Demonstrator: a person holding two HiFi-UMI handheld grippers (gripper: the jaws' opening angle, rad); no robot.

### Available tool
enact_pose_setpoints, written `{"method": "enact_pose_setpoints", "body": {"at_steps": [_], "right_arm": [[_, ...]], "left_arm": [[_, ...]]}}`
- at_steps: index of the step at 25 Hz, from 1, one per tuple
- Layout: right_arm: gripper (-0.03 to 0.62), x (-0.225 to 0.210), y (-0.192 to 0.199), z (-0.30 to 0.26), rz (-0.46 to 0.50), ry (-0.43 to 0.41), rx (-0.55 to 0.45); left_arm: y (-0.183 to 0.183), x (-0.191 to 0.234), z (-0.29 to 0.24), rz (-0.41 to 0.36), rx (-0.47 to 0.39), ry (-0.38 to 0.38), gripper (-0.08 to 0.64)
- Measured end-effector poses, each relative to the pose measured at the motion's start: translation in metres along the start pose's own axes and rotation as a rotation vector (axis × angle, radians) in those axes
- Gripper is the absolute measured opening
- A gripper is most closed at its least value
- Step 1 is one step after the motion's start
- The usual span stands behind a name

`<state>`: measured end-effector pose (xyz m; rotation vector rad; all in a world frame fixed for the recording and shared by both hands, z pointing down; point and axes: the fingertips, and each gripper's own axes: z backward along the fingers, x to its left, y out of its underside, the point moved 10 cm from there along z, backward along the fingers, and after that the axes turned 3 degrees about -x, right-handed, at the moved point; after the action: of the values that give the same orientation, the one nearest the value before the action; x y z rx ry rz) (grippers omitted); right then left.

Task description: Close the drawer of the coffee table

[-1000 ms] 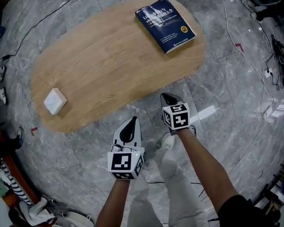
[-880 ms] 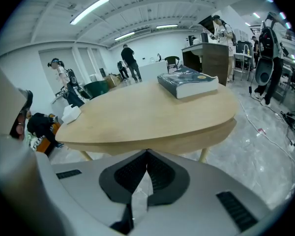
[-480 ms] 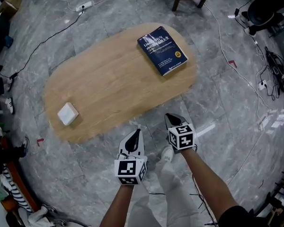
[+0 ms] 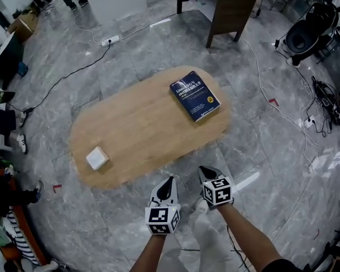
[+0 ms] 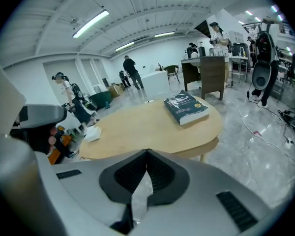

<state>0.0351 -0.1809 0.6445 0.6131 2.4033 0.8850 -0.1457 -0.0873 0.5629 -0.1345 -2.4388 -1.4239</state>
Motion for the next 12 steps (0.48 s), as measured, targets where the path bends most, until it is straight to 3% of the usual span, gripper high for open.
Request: {"method": "enact_pose_setpoints", "body": {"at_steps": [12], "right_arm": [[0.012, 0.033, -0.056, 0.061, -0.005, -0.036, -0.101]], "left_arm": [[-0.062, 0.002, 0.036, -0.018, -0.090, -0.036, -0.003]]}}
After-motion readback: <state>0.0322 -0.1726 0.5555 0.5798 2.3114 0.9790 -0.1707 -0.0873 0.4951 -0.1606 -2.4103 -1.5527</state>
